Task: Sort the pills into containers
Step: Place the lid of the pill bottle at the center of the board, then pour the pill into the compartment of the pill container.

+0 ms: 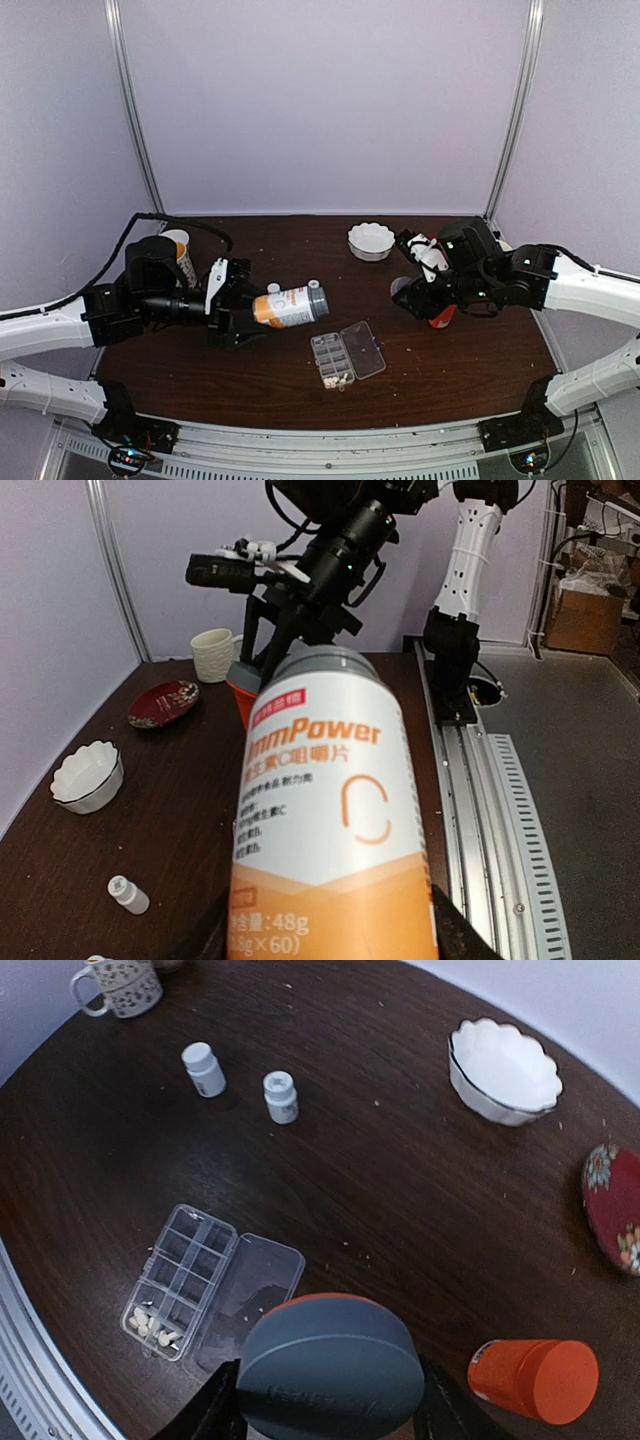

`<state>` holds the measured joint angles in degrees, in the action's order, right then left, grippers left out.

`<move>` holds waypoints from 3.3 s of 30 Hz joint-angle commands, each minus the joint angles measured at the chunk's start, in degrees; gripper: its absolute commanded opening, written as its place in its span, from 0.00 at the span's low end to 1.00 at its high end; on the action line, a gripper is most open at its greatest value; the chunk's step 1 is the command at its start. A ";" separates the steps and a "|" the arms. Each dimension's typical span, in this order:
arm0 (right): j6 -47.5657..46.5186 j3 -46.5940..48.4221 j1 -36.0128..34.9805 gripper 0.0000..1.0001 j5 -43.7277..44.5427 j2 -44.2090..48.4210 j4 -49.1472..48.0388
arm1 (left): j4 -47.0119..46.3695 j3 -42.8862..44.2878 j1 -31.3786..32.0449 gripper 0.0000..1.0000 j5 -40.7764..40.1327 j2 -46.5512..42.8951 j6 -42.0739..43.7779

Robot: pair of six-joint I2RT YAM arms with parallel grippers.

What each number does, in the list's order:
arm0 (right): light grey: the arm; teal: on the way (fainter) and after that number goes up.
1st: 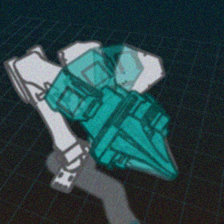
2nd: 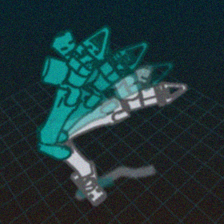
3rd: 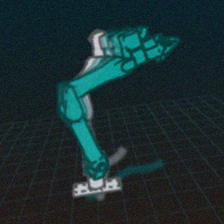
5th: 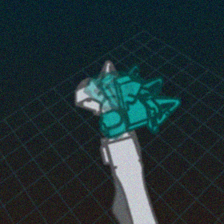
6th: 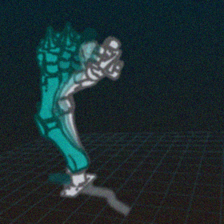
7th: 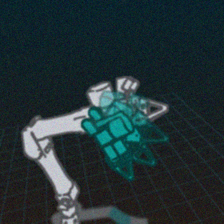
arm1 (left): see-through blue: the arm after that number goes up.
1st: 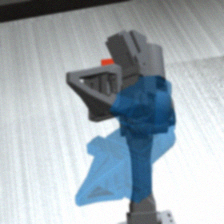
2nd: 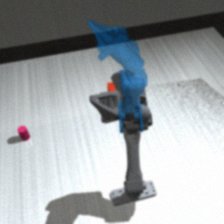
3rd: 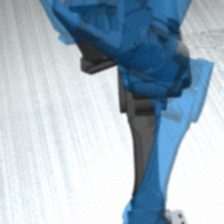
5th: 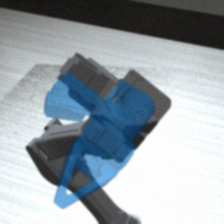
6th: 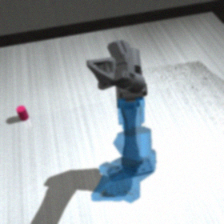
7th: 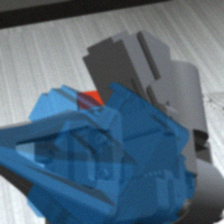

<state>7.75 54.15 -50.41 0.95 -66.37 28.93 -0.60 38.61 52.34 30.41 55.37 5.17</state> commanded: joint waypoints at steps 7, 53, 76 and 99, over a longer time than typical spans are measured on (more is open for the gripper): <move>11.04 -0.14 6.47 0.22 -3.68 -16.47 3.68 | -11.41 -3.88 -0.04 0.00 -5.19 -0.29 -2.82; 3.82 8.58 8.31 0.99 -0.05 -22.23 -15.34 | -23.81 -13.31 5.65 0.00 -12.77 4.70 -1.06; 3.56 -8.75 6.80 0.92 -4.46 -18.65 -37.27 | -34.91 -18.97 7.98 0.00 -22.74 13.62 -14.28; 3.94 -9.07 6.73 0.92 1.87 -16.20 -34.21 | -24.29 -13.64 12.11 0.00 -21.86 21.99 -14.33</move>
<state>11.97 45.47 -43.38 0.51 -83.85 -4.95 -25.10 23.79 64.18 8.12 77.23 -8.47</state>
